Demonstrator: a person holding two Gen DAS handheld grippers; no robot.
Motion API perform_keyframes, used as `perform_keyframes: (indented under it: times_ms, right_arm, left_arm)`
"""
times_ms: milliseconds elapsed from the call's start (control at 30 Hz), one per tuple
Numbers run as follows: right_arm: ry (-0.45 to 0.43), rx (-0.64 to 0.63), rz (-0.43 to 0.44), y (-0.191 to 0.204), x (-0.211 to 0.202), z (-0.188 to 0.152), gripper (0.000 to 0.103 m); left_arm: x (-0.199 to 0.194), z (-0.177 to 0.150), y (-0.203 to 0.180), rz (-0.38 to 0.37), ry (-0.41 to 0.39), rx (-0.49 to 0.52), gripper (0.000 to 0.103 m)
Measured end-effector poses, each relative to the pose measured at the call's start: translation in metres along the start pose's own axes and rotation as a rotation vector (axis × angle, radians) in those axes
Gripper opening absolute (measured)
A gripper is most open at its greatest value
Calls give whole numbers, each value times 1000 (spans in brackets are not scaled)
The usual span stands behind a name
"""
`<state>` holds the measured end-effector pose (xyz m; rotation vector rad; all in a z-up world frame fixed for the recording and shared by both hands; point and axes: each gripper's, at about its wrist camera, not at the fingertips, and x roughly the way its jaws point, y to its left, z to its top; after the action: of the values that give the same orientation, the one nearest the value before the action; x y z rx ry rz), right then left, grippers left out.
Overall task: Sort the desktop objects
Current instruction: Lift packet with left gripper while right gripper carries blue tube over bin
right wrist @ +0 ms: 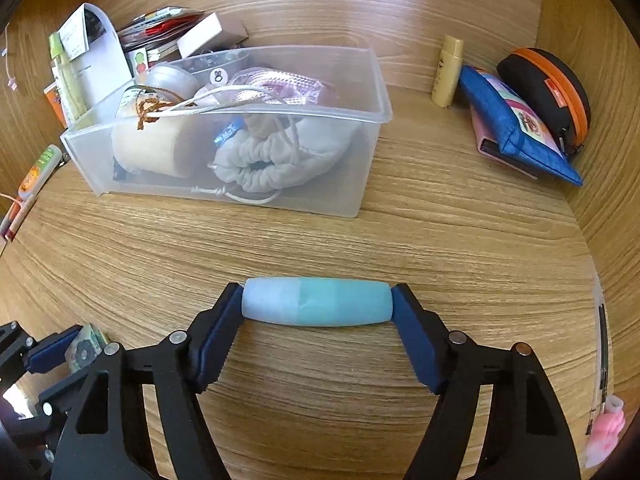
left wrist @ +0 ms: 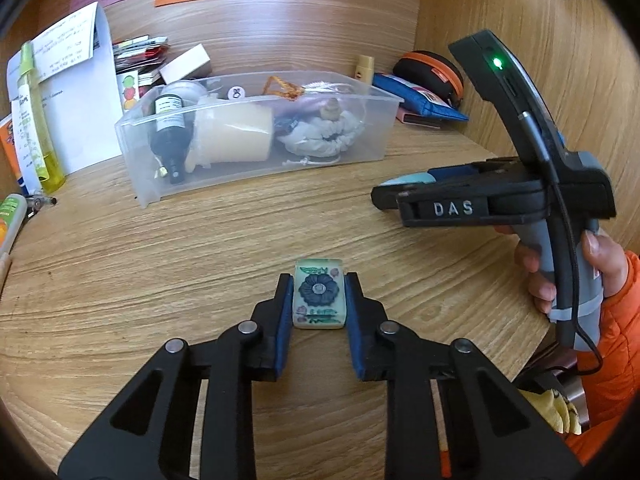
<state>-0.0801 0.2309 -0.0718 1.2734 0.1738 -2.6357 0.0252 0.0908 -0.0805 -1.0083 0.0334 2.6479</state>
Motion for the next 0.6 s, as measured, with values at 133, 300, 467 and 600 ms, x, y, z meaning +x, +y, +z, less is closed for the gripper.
perform_keyframes:
  times_ms: [133,300,467,600]
  right_arm:
    - [-18,-35,1,6,-3,0,71]
    - [-50,-52,23,10,-11,4,71]
    - [-108,-68,40,11,-31,11,71]
    - [-158,-78,53,12,-45,21,71]
  left_arm:
    - [-5,6,9,8,-17,-17,24]
    - [-13,19,22,8,-47,-60,24]
    - [-21,35,32,29,-89,-69,24]
    - [-26,52,41,43,-126,-68,24]
